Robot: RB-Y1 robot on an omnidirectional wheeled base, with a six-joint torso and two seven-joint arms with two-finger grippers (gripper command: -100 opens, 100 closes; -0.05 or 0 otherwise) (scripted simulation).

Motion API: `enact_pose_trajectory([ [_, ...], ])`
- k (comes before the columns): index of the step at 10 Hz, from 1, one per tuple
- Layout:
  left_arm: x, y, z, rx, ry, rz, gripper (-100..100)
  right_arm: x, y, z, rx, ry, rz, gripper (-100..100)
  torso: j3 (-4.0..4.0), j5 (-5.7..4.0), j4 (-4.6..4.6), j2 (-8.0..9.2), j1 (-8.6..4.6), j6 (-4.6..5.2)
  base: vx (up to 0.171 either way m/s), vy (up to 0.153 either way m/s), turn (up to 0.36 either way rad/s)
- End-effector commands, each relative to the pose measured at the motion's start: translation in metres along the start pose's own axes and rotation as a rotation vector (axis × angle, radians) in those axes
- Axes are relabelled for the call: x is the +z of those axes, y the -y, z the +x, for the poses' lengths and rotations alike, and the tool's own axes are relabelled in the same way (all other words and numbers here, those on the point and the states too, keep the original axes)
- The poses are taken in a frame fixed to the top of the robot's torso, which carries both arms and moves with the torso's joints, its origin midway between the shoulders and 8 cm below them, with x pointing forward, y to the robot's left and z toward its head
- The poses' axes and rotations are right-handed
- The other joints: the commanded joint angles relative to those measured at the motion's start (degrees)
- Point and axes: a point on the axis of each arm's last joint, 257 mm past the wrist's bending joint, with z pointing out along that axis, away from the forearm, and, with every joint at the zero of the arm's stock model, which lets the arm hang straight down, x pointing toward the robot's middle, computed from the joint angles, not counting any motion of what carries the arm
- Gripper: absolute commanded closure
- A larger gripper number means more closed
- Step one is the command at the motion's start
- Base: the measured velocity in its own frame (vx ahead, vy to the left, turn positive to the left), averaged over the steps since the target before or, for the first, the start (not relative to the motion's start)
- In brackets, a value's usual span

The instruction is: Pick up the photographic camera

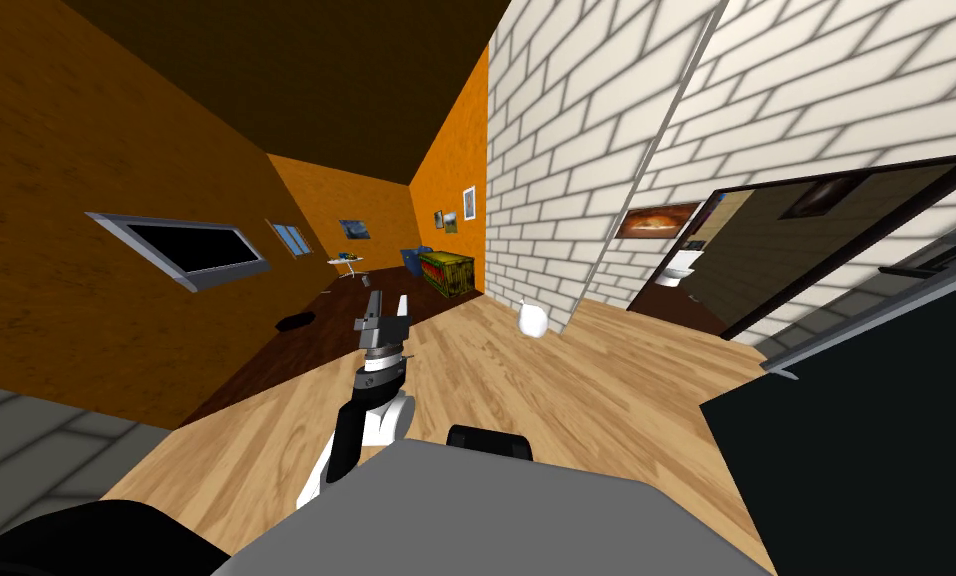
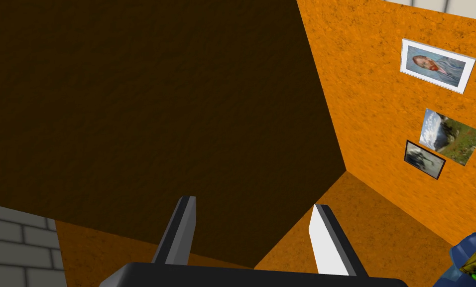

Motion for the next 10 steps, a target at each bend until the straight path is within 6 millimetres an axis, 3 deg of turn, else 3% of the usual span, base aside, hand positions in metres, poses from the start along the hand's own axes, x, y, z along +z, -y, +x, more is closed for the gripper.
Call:
enact_pose_trajectory([
  [1, 0.0, 0.0, 0.0, 0.0, 0.0, 0.0, 0, 0.0, 0.0, 0.0, 0.0, 0.0, 0.0, 0, 0.0, 0.0, 0.0, 0.0, 0.0, 0.0, 0.0, 0.0, 0.0],
  [2, 0.0, 0.0, 0.0, 0.0, 0.0, 0.0, 0, 0.004, -0.003, -0.018, -0.088, -0.019, -0.018, 100, 0.0, 0.0, 0.0, 0.0, 0.0, 0.0, 0.094, -0.092, -0.321],
  [5, 0.0, 0.0, 0.0, 0.0, 0.0, 0.0, 0, 0.017, -0.013, -0.057, -0.189, -0.002, -0.05, 100, -0.29, -0.29, -0.08, -0.55, -0.6, 0.02, 0.168, -0.095, -0.397],
  [8, 0.0, 0.0, 0.0, 0.0, 0.0, 0.0, 0, 0.017, -0.012, -0.06, -0.192, 0.004, -0.045, 100, 0.01, -0.49, 0.11, -0.08, -0.58, -0.22, 0.019, -0.014, -0.075],
  [10, 0.0, 0.0, 0.0, 0.0, 0.0, 0.0, 0, 0.024, -0.022, -0.088, -0.284, 0.008, -0.07, 100, -0.04, -0.57, 0.1, -0.21, -0.74, -0.1, 0.124, -0.063, -0.392],
])
